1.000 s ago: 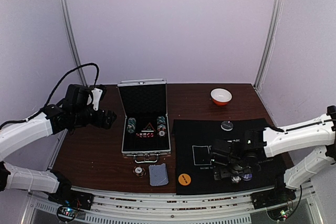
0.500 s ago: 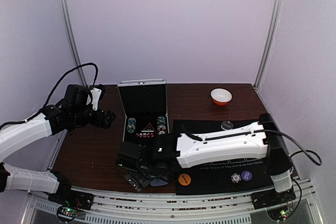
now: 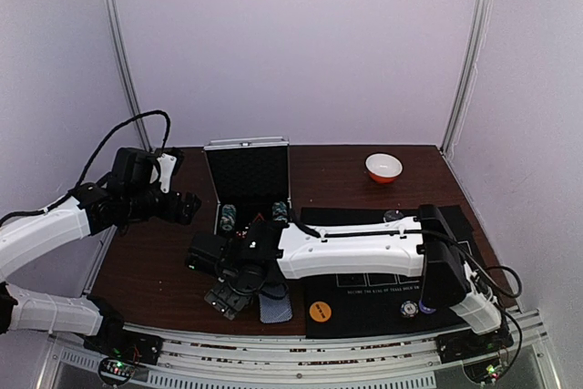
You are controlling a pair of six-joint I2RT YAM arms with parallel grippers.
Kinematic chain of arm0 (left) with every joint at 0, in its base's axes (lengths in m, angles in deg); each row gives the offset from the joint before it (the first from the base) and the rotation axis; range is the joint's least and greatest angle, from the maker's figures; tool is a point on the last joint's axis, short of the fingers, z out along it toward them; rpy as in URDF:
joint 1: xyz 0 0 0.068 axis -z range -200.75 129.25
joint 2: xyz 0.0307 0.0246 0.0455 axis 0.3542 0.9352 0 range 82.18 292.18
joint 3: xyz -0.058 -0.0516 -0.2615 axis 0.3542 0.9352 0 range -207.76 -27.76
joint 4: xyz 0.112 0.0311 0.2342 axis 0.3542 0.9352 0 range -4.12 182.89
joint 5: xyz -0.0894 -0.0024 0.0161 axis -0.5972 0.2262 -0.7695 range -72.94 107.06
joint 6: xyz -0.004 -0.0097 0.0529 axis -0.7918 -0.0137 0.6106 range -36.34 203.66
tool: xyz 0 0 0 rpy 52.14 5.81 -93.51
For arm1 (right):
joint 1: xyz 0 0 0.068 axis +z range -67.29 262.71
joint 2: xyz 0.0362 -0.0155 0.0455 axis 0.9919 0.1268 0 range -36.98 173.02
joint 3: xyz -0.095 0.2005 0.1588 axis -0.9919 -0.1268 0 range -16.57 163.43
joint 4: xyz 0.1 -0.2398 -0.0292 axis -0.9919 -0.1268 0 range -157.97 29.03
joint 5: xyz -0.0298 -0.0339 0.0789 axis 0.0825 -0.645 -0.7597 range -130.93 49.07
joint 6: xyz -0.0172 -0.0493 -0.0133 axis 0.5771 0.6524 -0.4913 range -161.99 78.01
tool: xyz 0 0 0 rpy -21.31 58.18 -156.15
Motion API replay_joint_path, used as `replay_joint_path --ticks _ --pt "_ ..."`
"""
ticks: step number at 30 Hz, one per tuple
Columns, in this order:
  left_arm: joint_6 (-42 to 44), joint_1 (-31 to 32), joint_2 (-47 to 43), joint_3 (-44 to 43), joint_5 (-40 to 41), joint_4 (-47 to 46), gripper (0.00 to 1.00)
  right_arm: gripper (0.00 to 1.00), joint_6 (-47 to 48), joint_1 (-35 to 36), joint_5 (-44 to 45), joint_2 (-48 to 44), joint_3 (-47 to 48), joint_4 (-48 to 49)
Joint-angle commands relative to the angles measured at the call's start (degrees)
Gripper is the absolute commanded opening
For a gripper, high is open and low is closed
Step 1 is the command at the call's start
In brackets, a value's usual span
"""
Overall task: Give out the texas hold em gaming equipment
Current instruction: Pick up the pile of poker chips from the pile of poker chips.
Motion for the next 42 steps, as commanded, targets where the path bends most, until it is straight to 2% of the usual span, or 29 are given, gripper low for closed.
replay_joint_path --ticks 1,7,14,17,23,31,35,42 --pt "0.65 -0.23 -0.5 0.37 0.04 -2.54 0.98 0.94 1.73 -0.43 -2.58 3.04 0.91 -1.94" --pt "0.65 -0.23 -0.33 0.45 -0.16 -2.56 0.98 0.85 0.44 -1.42 -3.09 4.85 0.65 -2.83" --pt "0.65 -0.29 -0.41 0.46 -0.32 -2.58 0.98 0.69 0.1 -1.5 -4.46 7.49 0.68 -3.28" --pt "0.69 -0.28 -0.41 0.46 -0.23 -2.54 0.98 0.67 0.09 -1.6 -5.88 8.34 0.75 -3.03" --pt "0.74 -0.3 -0.5 0.54 -0.16 -2.56 0.98 0.57 -0.04 -1.81 -8.53 9.76 0.75 -3.09" --pt "0.82 -0.23 -0.44 0.54 -0.06 -2.65 0.98 0.25 -0.3 -1.79 -8.64 10.51 0.84 -3.72" --pt "0.83 -0.24 -0.48 0.54 -0.05 -2.66 0.98 0.0 -0.39 -1.79 -8.56 10.62 0.96 -3.13" --pt "0.8 -0.24 -0.25 0.46 -0.18 -2.65 0.98 0.0 -0.13 -1.67 -8.72 7.2 1.13 0.57"
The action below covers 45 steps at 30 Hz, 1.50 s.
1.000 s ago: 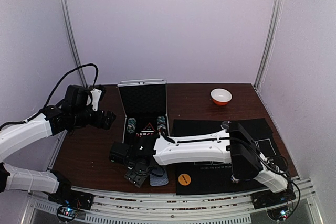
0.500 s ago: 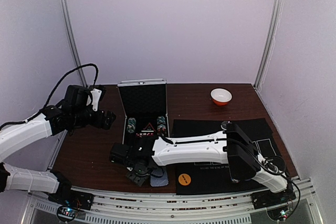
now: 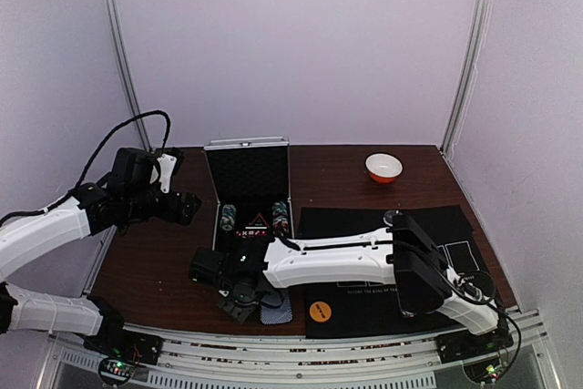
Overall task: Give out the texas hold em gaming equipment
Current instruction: Pick up the pile of poker chips from the pile of poker chips, then place the poker chips pile in the big blind area.
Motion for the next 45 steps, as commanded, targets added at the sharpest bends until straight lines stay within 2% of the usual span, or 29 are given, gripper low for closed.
replay_joint_path --ticks 1,8,17,25,39,45 --pt "0.78 -0.23 -0.24 0.41 -0.12 -2.65 0.98 0.0 0.1 -0.21 -1.62 -0.69 -0.24 2.12" --pt "0.76 -0.25 -0.15 0.44 -0.24 -2.69 0.98 0.0 0.58 -0.19 -2.49 -5.49 -1.48 6.77" --pt "0.79 -0.25 0.07 0.41 -0.29 -2.8 0.98 0.0 0.24 -0.2 -1.1 -7.93 -1.65 4.6" --pt "0.76 -0.25 0.3 0.49 -0.43 -2.72 0.98 0.0 -1.78 -0.18 2.26 -13.71 -5.98 1.32" --pt "0.79 -0.28 0.03 0.49 -0.45 -2.72 0.98 0.0 -21.82 -0.13 5.48 -42.56 -49.04 2.69" --pt "0.79 -0.23 0.16 0.5 -0.43 -2.73 0.98 0.0 -27.91 0.58 4.12 -48.51 -60.54 5.9"
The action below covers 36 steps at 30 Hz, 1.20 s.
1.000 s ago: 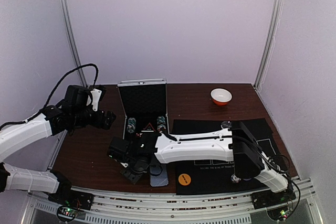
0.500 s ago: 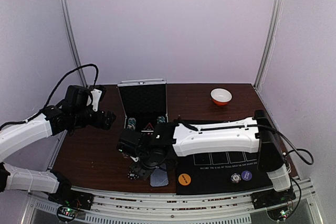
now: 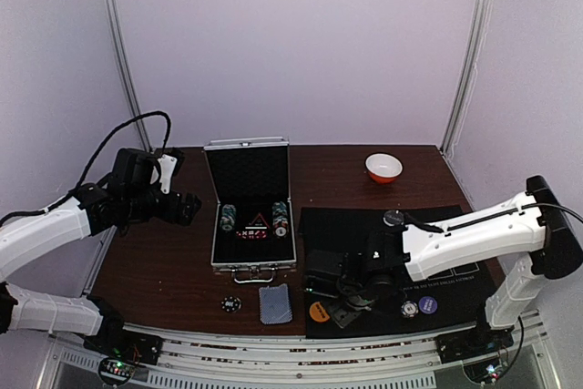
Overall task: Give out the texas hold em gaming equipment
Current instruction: Place the poker chips pile in the big blind area.
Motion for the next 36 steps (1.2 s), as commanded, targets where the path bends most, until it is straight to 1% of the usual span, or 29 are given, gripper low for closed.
replay_joint_path --ticks 1,5,8,13,17,25,36 --pt "0.81 -0.23 0.09 0.32 -0.28 -2.74 0.98 0.0 -6.59 0.56 0.39 -2.96 -5.25 2.86" --pt "0.85 -0.23 0.2 0.32 -0.09 -2.66 0.98 0.0 -6.96 1.19 -0.08 -2.35 -7.13 3.83" --pt "0.81 -0.28 0.19 0.33 -0.07 -2.73 0.98 0.0 -5.92 1.79 -1.69 -1.7 -7.94 6.97" --pt "0.79 -0.26 0.27 0.32 -0.09 -2.67 0.98 0.0 -4.17 2.03 -2.21 1.17 -7.14 9.8" --pt "0.83 -0.23 0.19 0.41 -0.01 -2.62 0.98 0.0 -3.62 2.06 -2.4 3.39 -7.3 9.21" --pt "0.92 -0.23 0.27 0.32 -0.16 -2.61 0.98 0.0 -4.59 2.09 -3.04 1.89 -9.94 9.72" --pt "0.8 -0.23 0.57 0.24 -0.43 -2.65 0.98 0.0 -3.45 2.03 -3.42 3.44 -9.66 8.93"
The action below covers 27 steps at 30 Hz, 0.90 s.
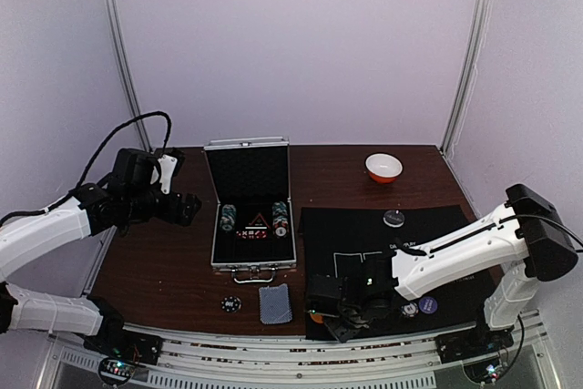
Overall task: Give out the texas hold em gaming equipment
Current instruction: Place the poker chips pile in the big blind area.
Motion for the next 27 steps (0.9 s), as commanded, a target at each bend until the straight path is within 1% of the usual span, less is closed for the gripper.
replay_joint_path --ticks 1,3,6,8,10,12,14,15,17,22,27 --pt "0.52 -0.27 0.41 0.22 -0.43 -2.63 0.98 0.0 0.77 0.28 -0.02 0.76 -0.5 -1.98" --pt "0.51 -0.24 0.3 0.3 -0.47 -2.59 0.98 0.0 0.94 0.29 0.13 1.42 -0.43 -2.02" --pt "0.5 -0.26 0.28 0.3 -0.44 -2.62 0.98 0.16 1.15 0.29 0.79 2.08 0.02 -2.67" --pt "0.47 -0.28 0.29 0.3 -0.57 -2.63 0.98 0.21 1.12 0.35 1.21 2.2 0.14 -2.79" --pt "0.52 -0.23 0.42 0.22 -0.58 -2.66 0.98 0.24 1.19 0.3 1.29 2.41 0.01 -2.66" --pt "0.52 -0.24 0.54 0.22 -0.6 -2.69 0.98 0.23 1.19 0.34 1.26 2.54 -0.22 -2.85" --pt "0.52 -0.23 0.55 0.22 -0.65 -2.63 0.98 0.14 1.23 0.34 0.89 2.51 -0.32 -3.36" --pt "0.52 -0.29 0.55 0.22 -0.65 -2.61 0.98 0.12 1.16 0.3 0.62 2.38 -0.35 -3.57" --pt "0.52 -0.3 0.64 0.17 -0.69 -2.65 0.98 0.12 0.93 0.3 0.28 1.86 -0.67 -3.78" --pt "0.46 -0.24 0.64 0.13 -0.86 -2.66 0.98 0.16 1.04 0.32 0.39 1.53 -0.2 -4.08" --pt "0.51 -0.28 0.75 0.13 -0.9 -2.67 0.98 0.29 1.73 0.31 0.41 3.61 0.36 -3.31"
